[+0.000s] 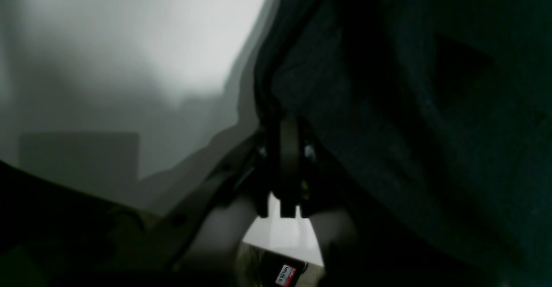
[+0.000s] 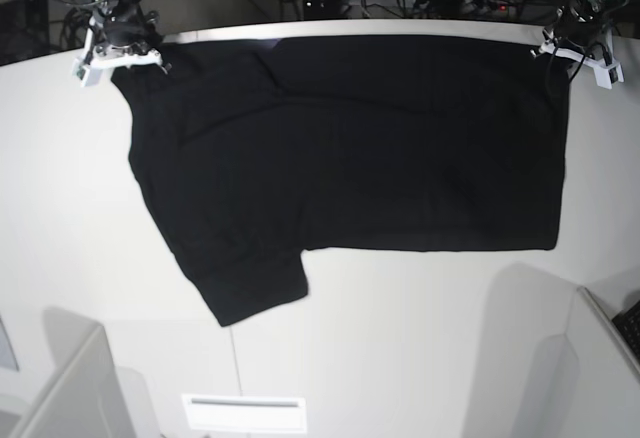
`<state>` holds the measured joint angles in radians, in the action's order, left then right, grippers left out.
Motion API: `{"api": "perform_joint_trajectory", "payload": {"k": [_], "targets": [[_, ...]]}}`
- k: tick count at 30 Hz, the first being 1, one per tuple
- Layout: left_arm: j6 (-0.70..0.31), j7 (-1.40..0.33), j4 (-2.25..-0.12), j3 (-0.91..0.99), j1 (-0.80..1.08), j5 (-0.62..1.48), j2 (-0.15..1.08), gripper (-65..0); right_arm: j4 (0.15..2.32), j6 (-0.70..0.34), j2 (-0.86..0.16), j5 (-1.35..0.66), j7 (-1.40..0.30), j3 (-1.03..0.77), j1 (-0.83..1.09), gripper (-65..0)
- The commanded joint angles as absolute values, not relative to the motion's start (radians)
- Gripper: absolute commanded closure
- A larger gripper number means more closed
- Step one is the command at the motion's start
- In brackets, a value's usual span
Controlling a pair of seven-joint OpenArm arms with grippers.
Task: Fold the T-shirt properly
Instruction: 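Lower the folded edge and release both grippers, withdrawing to the shirt edge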
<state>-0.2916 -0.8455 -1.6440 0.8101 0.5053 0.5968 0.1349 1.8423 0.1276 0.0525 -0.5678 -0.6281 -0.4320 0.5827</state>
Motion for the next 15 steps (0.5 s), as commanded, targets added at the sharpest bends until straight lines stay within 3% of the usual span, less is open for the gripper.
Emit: {"api": "perform_joint_trajectory", "payload": {"k": [1,12,13,14,15], "targets": [[-0.292,-0.843,-1.659,0.819,0.521,0.591,0.147,0.0,1.862,0.127,0.047,-0.564,-0.615,-0.435,0.595,0.0],[-0.292,-0.84,-1.661,0.82,0.555,0.595,0.145,0.0,1.862,0.127,0.047,-0.564,-0.615,-0.435,0.595,0.0],[-0.292,-0.84,-1.662,0.82,0.556,0.595,0.145,-5.4,1.862,0.127,0.047,-0.564,-0.615,-0.435,0.595,0.0],[-0.292,-0.84,-1.667,0.82,0.556,0.595,0.145,-12.8,1.862,0.127,0.047,-0.564,-0.615,-0.435,0.595,-4.7],[-0.292,-0.84,-1.67,0.832,0.556,0.595,0.145,-20.4,1.863,0.127,0.047,-0.564,-0.615,-0.435,0.595,-13.2]]}}
